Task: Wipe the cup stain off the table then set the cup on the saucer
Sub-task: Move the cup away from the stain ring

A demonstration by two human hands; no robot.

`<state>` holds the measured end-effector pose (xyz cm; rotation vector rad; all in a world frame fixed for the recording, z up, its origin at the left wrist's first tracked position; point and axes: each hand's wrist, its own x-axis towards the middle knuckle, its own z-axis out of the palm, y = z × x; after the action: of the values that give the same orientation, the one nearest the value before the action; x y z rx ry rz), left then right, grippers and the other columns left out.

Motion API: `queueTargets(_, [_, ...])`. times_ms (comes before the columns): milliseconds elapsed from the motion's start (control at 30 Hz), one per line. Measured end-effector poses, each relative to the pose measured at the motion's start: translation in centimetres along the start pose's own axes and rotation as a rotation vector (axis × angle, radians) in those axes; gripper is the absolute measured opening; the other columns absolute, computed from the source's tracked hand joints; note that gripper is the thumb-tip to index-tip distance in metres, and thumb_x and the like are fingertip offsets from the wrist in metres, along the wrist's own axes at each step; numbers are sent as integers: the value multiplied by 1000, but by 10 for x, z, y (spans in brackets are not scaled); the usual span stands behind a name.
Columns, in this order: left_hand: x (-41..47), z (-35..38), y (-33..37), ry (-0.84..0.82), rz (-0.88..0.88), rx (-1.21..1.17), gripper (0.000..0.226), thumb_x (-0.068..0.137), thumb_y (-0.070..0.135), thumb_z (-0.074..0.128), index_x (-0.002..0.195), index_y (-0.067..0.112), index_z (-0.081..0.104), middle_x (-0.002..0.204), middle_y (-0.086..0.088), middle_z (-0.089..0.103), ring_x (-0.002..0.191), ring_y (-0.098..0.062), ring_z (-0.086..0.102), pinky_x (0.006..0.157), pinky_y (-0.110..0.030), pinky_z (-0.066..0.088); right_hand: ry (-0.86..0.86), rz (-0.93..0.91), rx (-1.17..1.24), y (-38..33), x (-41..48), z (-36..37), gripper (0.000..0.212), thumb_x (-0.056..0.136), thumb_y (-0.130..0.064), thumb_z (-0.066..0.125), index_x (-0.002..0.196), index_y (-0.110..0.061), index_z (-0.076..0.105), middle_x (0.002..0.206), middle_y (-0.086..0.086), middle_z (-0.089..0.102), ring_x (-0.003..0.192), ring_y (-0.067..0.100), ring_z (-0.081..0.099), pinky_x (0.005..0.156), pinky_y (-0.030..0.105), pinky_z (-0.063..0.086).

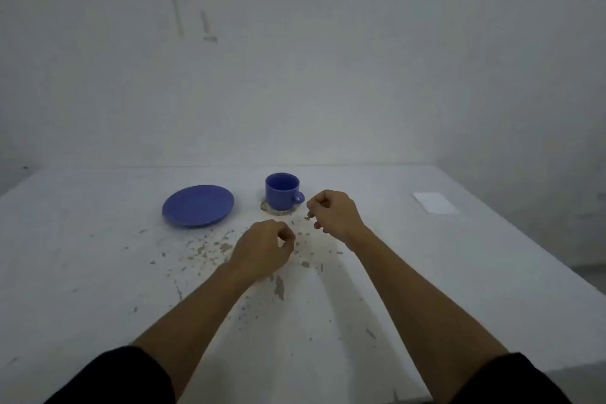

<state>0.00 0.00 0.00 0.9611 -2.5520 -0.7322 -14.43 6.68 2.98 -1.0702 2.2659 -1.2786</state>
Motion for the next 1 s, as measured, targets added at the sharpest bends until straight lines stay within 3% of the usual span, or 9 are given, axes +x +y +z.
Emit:
queueTargets(67, [4, 8, -8, -1, -26, 63, 23, 91, 31, 57, 112, 25, 65, 115, 4, 63, 94, -9, 55, 85, -20, 43, 36, -2, -31, 3, 13, 12, 12, 92, -22, 56, 96, -13, 63, 92, 5, 69, 78, 20, 66, 66, 24, 54])
queueTargets(200, [7, 28, -23, 105, 13, 97, 27, 91, 35, 56, 113, 22, 65, 115, 1, 63, 98, -12, 54, 90, -24, 45, 93, 52, -76, 12, 39, 34, 23, 90, -38, 60, 100, -20, 51, 82, -6, 57, 69, 9, 56, 62, 19, 45])
queueTargets(333, [3, 40, -33, 241, 98, 111, 26, 93, 34, 51, 113, 23, 64, 114, 2, 63, 99, -13, 52, 86, -19, 38, 98, 72, -69, 16, 56, 47, 34, 91, -39, 58, 114, -15, 51, 92, -3, 57, 83, 14, 57, 74, 25, 45])
queueTargets(533, [3, 43, -37, 300, 163, 107, 20, 89, 29, 55, 103, 23, 67, 105, 1, 65, 90, -15, 52, 78, -22, 40, 100, 57, 36, 19, 67, 64, 23, 96, -38, 49, 97, -16, 53, 98, 6, 66, 87, 27, 68, 82, 35, 56])
queueTargets(700, [4, 44, -38, 302, 146, 91, 21, 91, 31, 53, 106, 24, 66, 109, 3, 64, 94, -12, 51, 83, -21, 41, 103, 59, 105, 22, 71, 67, 20, 98, -32, 46, 92, -14, 54, 99, 11, 68, 90, 30, 67, 85, 41, 56])
queueTargets(800, [3, 43, -36, 293, 129, 85, 21, 91, 32, 53, 107, 25, 65, 110, 4, 64, 95, -12, 51, 84, -22, 41, 129, 66, 149, 26, 73, 63, 19, 98, -30, 45, 90, -15, 54, 96, 12, 69, 85, 28, 67, 83, 43, 57])
queueTargets(1000, [4, 43, -39, 294, 159, 79, 21, 91, 28, 54, 107, 23, 66, 109, 3, 63, 92, -9, 48, 80, -19, 35, 205, 69, 187, 36, 87, 30, 22, 99, -29, 45, 101, -11, 57, 90, 8, 68, 69, 14, 61, 68, 28, 56])
